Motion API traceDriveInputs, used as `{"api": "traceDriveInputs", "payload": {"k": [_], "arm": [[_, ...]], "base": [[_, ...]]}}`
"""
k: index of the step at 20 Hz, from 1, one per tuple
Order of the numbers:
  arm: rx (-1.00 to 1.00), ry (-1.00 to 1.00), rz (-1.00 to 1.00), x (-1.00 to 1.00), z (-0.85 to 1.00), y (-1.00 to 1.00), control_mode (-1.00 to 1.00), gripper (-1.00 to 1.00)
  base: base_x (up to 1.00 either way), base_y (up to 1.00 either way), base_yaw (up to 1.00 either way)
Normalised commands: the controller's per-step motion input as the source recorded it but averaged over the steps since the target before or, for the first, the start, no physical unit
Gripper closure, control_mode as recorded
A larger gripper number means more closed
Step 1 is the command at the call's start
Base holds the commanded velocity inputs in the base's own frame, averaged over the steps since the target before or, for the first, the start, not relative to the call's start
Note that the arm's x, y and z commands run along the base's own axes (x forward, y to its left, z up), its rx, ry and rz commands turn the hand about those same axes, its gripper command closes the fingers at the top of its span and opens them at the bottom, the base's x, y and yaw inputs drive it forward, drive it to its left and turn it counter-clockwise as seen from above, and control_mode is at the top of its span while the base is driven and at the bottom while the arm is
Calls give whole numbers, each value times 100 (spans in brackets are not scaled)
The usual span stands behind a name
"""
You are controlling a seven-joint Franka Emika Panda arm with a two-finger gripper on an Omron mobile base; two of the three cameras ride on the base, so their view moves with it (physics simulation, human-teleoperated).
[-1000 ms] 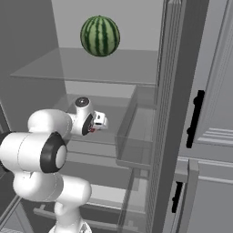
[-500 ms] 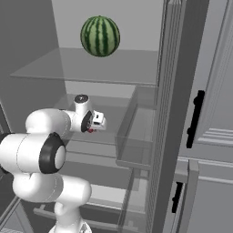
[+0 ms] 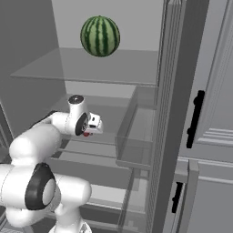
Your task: Take the strawberry from the fridge and place it on top of the pancake, located on the dining counter.
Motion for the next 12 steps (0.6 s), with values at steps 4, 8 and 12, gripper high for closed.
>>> {"api": "traceDriveInputs", "payload": {"k": [4, 8, 12], "arm": [[1, -1, 0, -100, 80, 0, -100, 100], [0, 0, 0, -98, 100, -2, -100, 100], [0, 0, 0, -99, 100, -11, -100, 100]], "base": [[0, 0, 0], [0, 0, 0], [0, 0, 0]]}}
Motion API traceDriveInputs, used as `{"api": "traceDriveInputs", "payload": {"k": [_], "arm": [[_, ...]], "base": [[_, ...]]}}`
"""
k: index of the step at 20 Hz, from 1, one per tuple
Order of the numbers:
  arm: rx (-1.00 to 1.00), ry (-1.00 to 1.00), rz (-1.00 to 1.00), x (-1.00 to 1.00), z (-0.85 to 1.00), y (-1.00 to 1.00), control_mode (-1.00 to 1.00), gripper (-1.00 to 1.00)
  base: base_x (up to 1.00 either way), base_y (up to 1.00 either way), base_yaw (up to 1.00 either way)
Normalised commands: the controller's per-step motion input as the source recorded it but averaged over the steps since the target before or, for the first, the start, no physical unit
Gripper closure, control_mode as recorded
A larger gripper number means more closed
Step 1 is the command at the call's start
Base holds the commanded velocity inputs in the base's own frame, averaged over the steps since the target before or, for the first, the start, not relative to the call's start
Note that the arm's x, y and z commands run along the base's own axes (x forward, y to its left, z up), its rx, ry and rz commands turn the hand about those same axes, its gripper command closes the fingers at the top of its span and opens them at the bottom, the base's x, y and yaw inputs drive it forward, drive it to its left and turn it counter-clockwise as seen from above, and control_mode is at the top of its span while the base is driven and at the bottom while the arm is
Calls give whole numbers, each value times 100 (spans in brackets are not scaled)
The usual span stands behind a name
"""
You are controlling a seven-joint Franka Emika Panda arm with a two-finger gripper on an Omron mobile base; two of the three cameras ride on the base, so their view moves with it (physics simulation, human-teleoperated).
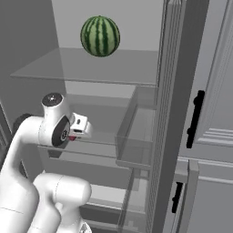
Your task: Take the strawberry from the fridge and place it on top of the pancake, located on the dining counter.
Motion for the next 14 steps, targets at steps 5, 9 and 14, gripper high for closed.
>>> {"api": "traceDriveInputs", "payload": {"k": [5, 9, 14], "arm": [[0, -3, 0, -96, 100, -1, -100, 100], [0, -1, 0, -80, 100, 0, -100, 100], [0, 0, 0, -88, 100, 0, -100, 100]], "base": [[0, 0, 0], [0, 0, 0], [0, 0, 0]]}}
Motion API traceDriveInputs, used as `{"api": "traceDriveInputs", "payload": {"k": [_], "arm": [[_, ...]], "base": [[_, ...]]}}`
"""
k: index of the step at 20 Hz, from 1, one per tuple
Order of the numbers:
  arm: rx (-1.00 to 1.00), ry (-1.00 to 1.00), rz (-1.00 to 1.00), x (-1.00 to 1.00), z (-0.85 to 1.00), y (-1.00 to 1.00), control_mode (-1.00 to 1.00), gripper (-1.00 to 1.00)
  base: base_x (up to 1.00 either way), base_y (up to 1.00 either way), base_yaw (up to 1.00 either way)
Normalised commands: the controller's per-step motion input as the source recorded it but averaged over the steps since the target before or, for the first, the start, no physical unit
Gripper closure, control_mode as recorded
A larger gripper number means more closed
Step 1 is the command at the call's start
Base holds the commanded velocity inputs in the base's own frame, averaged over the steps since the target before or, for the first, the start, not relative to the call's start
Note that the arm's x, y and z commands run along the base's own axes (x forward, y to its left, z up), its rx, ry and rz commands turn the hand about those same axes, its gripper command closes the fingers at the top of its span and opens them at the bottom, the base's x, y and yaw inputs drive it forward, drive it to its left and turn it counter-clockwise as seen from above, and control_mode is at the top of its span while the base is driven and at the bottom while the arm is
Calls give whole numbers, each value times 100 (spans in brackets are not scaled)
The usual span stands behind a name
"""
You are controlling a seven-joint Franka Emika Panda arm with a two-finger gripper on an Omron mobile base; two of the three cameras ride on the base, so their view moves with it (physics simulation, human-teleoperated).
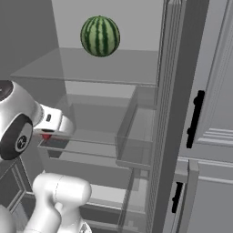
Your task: Take the strawberry from the fridge and place it on top of the pancake, located on the dining counter.
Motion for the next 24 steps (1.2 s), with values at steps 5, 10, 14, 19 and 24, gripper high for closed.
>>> {"api": "traceDriveInputs", "payload": {"k": [5, 10, 14, 19, 24], "arm": [[0, -2, 0, -85, 88, 0, -100, 100], [0, -6, 0, -59, 39, 0, 100, 100], [0, 0, 0, 0, 0, 0, 100, 100], [0, 0, 0, 0, 0, 0, 100, 100], [0, 0, 0, 0, 0, 0, 100, 100]], "base": [[0, 0, 0], [-40, 0, 0], [-100, 0, -5], [-100, 0, -6], [-100, 0, -2]]}}
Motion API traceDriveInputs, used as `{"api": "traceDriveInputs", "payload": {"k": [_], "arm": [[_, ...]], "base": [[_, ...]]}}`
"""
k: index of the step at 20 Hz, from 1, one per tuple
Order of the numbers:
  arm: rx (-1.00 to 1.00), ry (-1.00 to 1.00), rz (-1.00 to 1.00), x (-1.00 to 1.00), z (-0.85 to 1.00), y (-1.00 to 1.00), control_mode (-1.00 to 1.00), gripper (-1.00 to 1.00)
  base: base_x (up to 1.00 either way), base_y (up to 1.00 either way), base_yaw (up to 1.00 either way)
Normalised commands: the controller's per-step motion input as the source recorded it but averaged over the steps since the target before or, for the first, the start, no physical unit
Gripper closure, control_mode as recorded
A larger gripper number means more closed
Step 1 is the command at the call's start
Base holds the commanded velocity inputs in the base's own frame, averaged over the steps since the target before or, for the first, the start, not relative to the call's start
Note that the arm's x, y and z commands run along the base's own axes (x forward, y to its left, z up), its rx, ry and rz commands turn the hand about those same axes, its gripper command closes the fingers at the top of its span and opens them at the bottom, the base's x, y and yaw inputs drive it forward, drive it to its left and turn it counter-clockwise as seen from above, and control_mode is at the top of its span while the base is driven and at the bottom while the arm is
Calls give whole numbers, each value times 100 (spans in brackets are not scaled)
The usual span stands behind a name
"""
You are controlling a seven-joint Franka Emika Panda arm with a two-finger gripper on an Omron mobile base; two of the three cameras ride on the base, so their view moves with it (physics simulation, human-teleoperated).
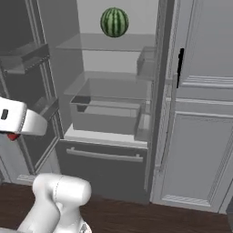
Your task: Take the strawberry from the fridge and place it on top of the pancake, located on the dining counter.
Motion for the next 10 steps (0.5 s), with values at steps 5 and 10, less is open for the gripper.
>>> {"api": "traceDriveInputs", "payload": {"k": [5, 10], "arm": [[0, 0, 0, 0, 0, 0, 100, 100], [0, 0, 0, 0, 0, 0, 100, 100]], "base": [[-85, -2, 17], [-12, 4, -75]]}}
